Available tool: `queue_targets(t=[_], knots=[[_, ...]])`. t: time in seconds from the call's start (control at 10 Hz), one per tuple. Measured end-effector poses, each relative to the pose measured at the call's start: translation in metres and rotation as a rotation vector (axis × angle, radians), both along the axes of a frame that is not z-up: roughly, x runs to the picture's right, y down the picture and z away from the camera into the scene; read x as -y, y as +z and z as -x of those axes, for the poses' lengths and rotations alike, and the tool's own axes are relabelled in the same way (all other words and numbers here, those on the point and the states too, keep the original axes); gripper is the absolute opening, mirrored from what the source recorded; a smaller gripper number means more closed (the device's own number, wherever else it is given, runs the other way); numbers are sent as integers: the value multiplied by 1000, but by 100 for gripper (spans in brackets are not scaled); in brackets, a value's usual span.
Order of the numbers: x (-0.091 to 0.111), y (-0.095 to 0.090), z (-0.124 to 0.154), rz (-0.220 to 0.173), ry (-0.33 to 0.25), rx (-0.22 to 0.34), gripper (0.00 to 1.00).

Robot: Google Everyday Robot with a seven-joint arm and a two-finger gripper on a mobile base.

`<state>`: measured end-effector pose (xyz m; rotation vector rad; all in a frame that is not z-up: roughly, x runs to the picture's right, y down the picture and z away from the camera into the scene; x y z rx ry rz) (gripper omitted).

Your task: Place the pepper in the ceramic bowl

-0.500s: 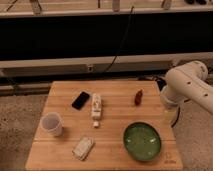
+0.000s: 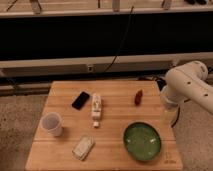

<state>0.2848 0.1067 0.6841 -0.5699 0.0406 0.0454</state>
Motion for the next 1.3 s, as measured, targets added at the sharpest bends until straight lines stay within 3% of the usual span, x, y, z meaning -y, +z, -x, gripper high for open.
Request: queue_targets(t=[1.0, 1.3], knots=[[0, 0, 0, -1, -1, -1, 80], [18, 22, 15, -31, -20, 6, 80]])
